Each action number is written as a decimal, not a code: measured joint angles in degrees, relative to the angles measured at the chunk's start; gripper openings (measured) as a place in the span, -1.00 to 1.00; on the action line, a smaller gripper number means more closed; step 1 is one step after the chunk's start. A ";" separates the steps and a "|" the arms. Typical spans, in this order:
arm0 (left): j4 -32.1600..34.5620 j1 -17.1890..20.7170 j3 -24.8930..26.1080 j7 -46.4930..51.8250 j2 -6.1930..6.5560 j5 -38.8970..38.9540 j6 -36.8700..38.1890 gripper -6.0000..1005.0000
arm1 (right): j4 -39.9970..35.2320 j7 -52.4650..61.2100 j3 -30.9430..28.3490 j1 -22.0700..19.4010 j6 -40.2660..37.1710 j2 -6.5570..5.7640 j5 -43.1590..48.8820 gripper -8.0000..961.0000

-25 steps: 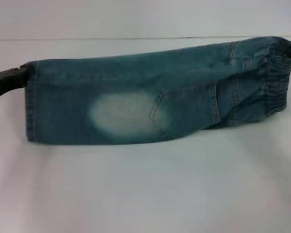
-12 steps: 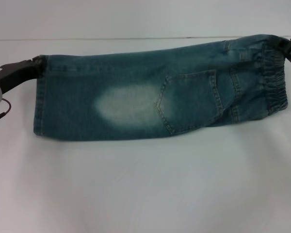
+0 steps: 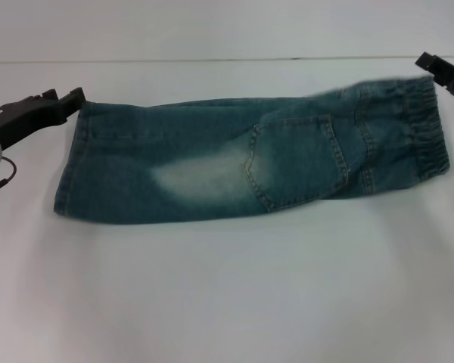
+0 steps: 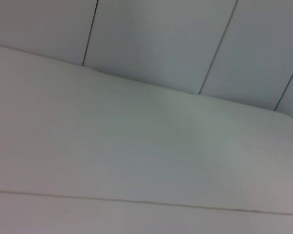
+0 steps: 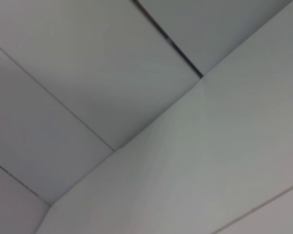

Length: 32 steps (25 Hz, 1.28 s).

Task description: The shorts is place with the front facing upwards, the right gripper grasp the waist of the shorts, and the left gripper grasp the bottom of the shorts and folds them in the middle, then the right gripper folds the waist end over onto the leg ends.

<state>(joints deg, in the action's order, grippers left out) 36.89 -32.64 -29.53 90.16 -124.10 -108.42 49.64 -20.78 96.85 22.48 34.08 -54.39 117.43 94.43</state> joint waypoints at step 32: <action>-2.68 3.74 -3.44 -10.06 -0.35 8.23 16.56 0.80 | -7.38 -3.73 12.63 -6.87 3.03 0.45 2.98 0.97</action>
<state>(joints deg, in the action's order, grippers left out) 34.22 -28.89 -32.97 80.10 -124.45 -100.19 66.21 -28.16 93.12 35.11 27.21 -51.36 117.88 97.40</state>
